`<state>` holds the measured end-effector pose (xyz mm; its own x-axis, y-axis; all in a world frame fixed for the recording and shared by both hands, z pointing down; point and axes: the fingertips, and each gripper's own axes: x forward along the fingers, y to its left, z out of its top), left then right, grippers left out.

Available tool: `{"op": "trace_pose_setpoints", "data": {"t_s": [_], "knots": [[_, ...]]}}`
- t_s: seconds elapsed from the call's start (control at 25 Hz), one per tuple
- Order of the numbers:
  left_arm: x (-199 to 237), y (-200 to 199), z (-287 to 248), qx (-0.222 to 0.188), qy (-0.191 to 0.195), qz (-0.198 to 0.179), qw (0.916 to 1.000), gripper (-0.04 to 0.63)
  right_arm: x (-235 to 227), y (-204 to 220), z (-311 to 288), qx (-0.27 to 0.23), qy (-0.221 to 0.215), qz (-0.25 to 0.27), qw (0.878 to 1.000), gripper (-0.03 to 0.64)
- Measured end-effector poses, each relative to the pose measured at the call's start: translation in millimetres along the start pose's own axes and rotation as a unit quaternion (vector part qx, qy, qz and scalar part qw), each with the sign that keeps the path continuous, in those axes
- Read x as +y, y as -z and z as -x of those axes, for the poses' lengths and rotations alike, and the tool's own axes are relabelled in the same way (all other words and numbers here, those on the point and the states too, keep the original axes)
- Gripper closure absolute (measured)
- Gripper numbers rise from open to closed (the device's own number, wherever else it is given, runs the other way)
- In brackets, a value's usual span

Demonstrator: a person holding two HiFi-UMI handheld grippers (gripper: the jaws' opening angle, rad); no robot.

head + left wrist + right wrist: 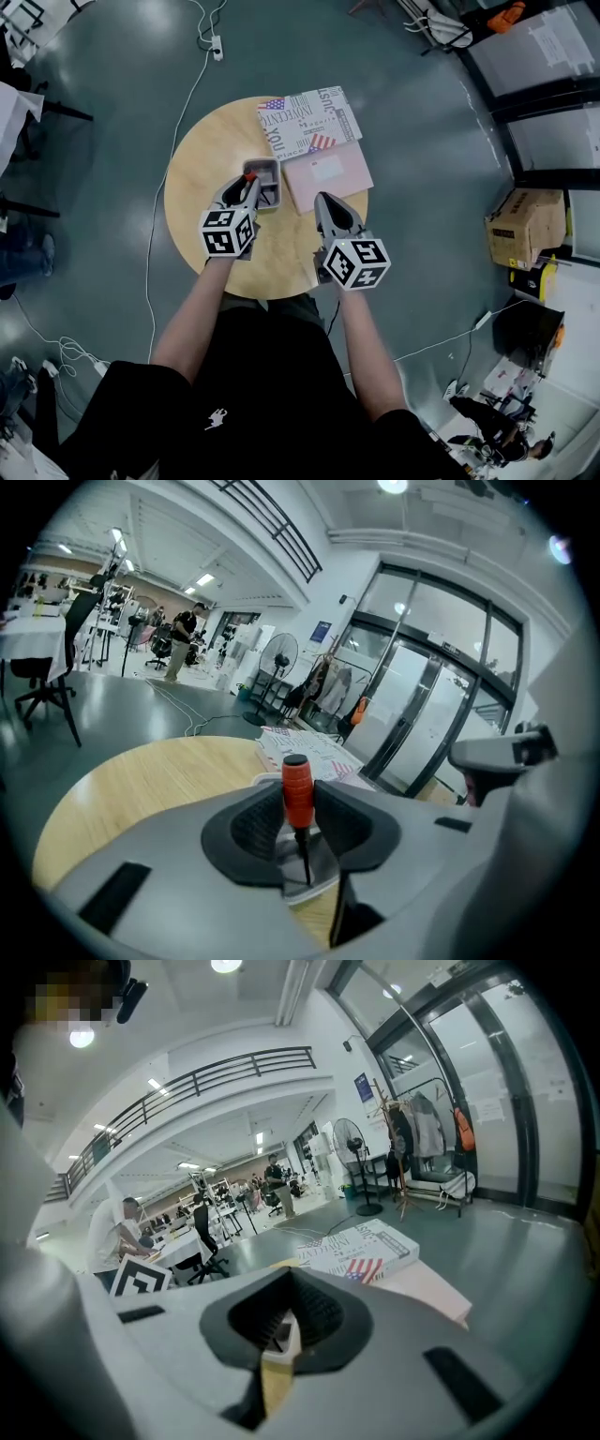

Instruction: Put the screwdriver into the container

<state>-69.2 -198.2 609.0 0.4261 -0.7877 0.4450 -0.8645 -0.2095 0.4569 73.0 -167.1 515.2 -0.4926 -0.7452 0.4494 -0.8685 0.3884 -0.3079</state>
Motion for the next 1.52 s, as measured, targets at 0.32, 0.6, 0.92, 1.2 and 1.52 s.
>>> {"op": "trace_pose_setpoints", "data": {"t_s": [0.32,0.6,0.92,1.2,1.52], "knots": [[25,12,16,0.023,-0.015,0.015,0.9995,0.477,16,-8,-1,-0.013,0.002,0.000,1.000,0.615],[33,25,18,0.054,-0.006,0.001,0.9985,0.438,16,-7,3,-0.021,0.013,-0.005,1.000,0.615],[27,8,44,0.056,-0.005,-0.092,0.9942,0.425,20,-14,14,-0.043,0.019,0.004,0.999,0.615],[7,-47,79,0.013,-0.008,-0.213,0.9769,0.521,34,-34,33,-0.064,0.020,0.055,0.996,0.615],[-19,-106,108,-0.038,0.000,-0.266,0.9632,0.592,52,-71,63,-0.099,0.015,0.091,0.991,0.615]]}}
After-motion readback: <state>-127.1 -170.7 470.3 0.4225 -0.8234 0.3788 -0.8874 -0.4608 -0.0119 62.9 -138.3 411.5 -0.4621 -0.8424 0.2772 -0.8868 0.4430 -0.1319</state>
